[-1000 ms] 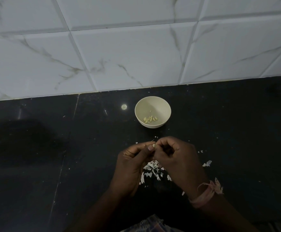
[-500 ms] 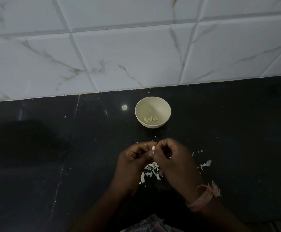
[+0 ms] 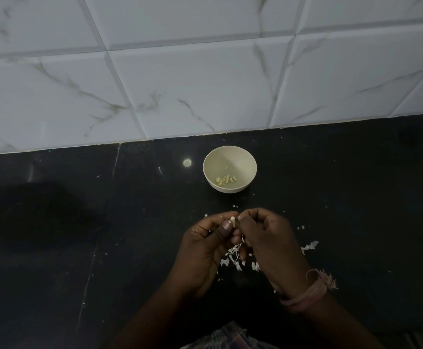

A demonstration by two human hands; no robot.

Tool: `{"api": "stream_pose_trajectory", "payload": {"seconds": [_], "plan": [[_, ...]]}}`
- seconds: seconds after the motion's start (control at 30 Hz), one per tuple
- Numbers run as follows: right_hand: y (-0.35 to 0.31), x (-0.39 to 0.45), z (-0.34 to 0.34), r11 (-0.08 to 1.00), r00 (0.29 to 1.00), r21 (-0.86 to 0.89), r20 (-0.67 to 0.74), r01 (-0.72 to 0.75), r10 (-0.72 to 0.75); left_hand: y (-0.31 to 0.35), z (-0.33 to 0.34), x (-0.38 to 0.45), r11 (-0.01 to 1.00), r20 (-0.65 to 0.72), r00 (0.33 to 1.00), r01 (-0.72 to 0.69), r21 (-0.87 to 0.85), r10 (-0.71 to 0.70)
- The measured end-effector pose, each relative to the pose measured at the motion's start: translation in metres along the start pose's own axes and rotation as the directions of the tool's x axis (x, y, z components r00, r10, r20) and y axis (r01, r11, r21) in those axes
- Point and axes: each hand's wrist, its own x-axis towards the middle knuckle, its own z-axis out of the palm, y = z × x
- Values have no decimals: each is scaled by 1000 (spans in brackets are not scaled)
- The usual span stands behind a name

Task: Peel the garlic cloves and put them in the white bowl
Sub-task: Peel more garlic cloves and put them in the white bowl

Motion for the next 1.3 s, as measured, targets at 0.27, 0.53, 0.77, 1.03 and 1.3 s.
{"api": "stream_pose_trajectory", "payload": {"seconds": [0.27,0.53,0.77,1.03,1.3], "plan": [[5,7,-11,999,994,-42,-112,16,-21,2,1,-2,980,-4,994,107,-166,-109],[22,12,-11,940,983,-334,-138,71,-123,-4,4,0,951,-54,979,177,-255,-197],[38,14,-17,928,990,-372,-136,-27,-26,-2,-3,39,949,-183,956,177,-261,-228],[45,15,-19,931,991,-364,-126,-5,-44,21,22,104,977,-396,897,148,-151,-197],[57,13,-22,930,986,-367,-161,-11,-52,15,22,115,981,-485,856,120,-150,-179]]}}
